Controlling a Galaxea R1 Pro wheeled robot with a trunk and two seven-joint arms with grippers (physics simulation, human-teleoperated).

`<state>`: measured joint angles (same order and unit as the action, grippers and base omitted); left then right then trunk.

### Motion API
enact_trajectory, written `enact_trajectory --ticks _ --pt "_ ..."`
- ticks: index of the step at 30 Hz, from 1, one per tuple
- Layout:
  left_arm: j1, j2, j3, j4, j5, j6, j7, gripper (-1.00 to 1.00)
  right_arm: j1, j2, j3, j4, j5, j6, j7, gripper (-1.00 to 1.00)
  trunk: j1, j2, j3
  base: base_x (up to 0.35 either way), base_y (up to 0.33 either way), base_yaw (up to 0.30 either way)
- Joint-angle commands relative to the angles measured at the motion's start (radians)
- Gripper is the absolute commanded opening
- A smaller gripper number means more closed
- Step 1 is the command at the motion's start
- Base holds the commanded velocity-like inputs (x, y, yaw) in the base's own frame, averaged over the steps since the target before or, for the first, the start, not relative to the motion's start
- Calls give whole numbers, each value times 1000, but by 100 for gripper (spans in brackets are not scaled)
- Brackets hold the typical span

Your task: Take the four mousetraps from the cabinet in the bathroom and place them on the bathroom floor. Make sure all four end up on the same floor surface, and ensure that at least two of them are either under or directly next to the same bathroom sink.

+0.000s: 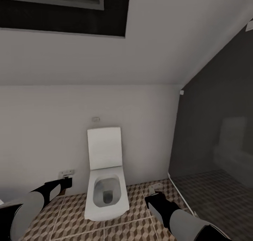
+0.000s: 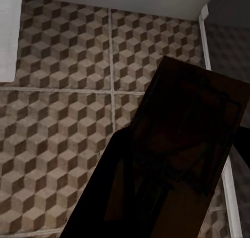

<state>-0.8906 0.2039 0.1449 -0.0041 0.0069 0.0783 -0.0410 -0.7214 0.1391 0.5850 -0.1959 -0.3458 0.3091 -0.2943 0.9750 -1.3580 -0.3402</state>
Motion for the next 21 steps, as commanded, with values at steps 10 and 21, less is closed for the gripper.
enact_trajectory --ticks 10,21 --pt "-1 0 7 -1 -2 5 -5 -100 -1 -2 5 -2 -9 6 -5 -100 0 -1 -1 0 0 206" --pt "-1 -3 7 -1 -2 6 -4 -100 -1 -3 6 -2 -9 5 -6 -100 0 -1 -1 0 -97 13"
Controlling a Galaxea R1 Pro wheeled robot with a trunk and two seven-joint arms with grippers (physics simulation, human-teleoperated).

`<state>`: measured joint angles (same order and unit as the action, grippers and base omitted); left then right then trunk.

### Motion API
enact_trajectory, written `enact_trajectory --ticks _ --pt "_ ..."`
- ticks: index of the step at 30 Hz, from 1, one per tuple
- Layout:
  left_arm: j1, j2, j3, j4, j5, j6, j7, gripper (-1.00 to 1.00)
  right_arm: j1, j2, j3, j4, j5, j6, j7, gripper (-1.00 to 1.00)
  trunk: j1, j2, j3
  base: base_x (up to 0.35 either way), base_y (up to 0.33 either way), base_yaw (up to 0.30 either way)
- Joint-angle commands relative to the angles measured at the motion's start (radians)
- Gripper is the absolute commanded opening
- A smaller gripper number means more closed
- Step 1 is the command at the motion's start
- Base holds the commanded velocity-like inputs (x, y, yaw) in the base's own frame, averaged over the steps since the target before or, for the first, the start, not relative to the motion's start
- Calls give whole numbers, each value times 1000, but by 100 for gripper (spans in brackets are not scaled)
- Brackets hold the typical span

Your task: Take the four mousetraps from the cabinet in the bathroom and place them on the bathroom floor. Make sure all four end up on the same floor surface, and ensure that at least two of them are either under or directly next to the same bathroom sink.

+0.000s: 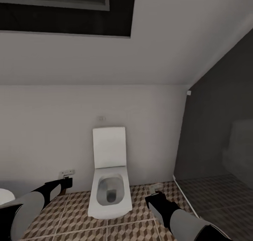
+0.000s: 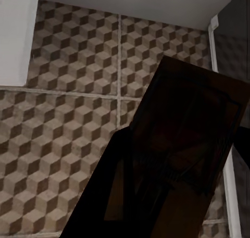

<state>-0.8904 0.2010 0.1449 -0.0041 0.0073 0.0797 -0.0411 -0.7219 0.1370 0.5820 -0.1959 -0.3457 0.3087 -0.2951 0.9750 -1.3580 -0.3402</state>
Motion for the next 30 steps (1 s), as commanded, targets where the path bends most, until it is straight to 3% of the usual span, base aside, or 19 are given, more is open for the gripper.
enact_trajectory --ticks 1,8,15,30 --pt "-1 0 7 -1 -2 5 -4 -100 -1 0 8 -2 -9 6 -6 -100 0 -1 -1 0 -257 1" --pt "-1 0 7 -1 -1 3 -3 -100 -1 0 8 -2 -9 7 -6 -100 0 -1 -1 0 -257 0" --pt "-1 1 7 -1 -1 2 -3 -100 0 0 7 -2 -9 7 -5 -100 0 -1 -1 0 -68 37" --pt "-1 1 7 -1 -2 2 -4 -100 0 -2 7 -2 -9 7 -4 -100 0 -1 -1 0 -3 244"
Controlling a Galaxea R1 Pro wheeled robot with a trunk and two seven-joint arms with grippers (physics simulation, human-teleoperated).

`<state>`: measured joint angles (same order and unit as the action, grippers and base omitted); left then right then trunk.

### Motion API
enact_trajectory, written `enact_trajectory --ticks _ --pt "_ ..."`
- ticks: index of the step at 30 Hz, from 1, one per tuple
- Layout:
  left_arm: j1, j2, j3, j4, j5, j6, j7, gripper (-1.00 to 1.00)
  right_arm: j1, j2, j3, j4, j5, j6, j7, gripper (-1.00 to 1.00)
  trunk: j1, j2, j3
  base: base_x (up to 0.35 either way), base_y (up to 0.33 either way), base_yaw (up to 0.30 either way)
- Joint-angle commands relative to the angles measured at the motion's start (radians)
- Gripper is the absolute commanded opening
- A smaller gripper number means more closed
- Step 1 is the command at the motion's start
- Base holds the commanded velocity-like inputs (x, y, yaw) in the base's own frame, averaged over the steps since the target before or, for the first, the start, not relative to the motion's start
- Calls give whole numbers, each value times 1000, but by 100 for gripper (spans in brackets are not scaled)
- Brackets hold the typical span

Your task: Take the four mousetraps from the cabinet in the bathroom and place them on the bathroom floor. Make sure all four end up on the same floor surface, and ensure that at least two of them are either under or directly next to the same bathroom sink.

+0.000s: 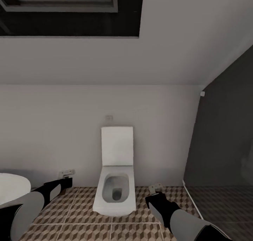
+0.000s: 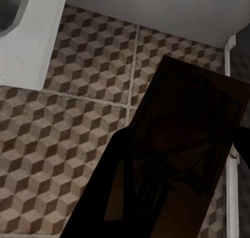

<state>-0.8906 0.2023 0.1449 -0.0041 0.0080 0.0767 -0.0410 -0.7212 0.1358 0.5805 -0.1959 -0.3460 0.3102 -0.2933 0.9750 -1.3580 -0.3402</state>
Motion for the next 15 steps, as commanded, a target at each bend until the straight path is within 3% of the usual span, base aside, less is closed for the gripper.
enact_trajectory --ticks 1,15 --pt "-1 0 7 -1 -2 5 -4 -100 -1 -1 9 -2 -9 6 -6 -100 0 -1 -1 0 0 141" --pt "-1 -1 7 -1 -3 5 -4 -100 -1 -2 6 -2 -12 -2 -6 -100 0 -1 -1 0 0 22"
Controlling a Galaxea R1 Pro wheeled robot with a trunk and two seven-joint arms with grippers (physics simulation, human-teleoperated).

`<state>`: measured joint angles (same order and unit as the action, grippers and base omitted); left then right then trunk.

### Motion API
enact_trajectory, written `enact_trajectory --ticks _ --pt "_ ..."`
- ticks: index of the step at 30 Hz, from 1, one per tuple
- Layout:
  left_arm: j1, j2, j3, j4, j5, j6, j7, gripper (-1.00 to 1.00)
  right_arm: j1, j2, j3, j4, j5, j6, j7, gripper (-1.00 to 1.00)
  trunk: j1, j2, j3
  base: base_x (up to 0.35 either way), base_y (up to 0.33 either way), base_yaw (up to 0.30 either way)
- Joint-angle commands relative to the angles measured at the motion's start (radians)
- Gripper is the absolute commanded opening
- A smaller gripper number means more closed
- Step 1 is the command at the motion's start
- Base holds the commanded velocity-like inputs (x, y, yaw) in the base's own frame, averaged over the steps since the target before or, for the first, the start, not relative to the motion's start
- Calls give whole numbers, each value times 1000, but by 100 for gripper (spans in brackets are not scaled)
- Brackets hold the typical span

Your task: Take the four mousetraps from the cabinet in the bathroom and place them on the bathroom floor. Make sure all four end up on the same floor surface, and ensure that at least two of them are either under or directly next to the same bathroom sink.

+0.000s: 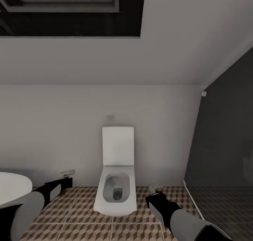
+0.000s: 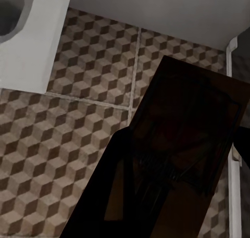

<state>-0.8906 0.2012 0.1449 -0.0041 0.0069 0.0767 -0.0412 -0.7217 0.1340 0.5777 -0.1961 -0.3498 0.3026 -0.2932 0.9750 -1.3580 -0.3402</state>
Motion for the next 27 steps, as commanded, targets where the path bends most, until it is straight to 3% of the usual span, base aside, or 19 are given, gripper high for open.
enact_trajectory --ticks 1,15,19,22,27 --pt "-1 0 7 -1 -2 5 -4 -100 -1 0 8 -2 -9 5 -6 -100 0 -1 -1 0 0 0" --pt "-1 -12 6 0 -6 11 -11 -100 -1 -4 7 -4 -9 1 -9 -100 0 -1 -1 0 0 0" --pt "17 -27 6 0 -12 11 -8 -100 -1 -53 6 -7 -14 -1 -9 -100 0 -1 -1 0 0 0" --pt "77 -54 4 -2 -52 2 -6 -100 0 -86 4 -13 -23 -2 -8 -100 0 -1 -1 0 0 0" --pt "116 -74 4 -4 -131 -6 -3 -100 -1 -98 3 -16 -27 -2 -10 -100 0 -1 -1 0 0 0"
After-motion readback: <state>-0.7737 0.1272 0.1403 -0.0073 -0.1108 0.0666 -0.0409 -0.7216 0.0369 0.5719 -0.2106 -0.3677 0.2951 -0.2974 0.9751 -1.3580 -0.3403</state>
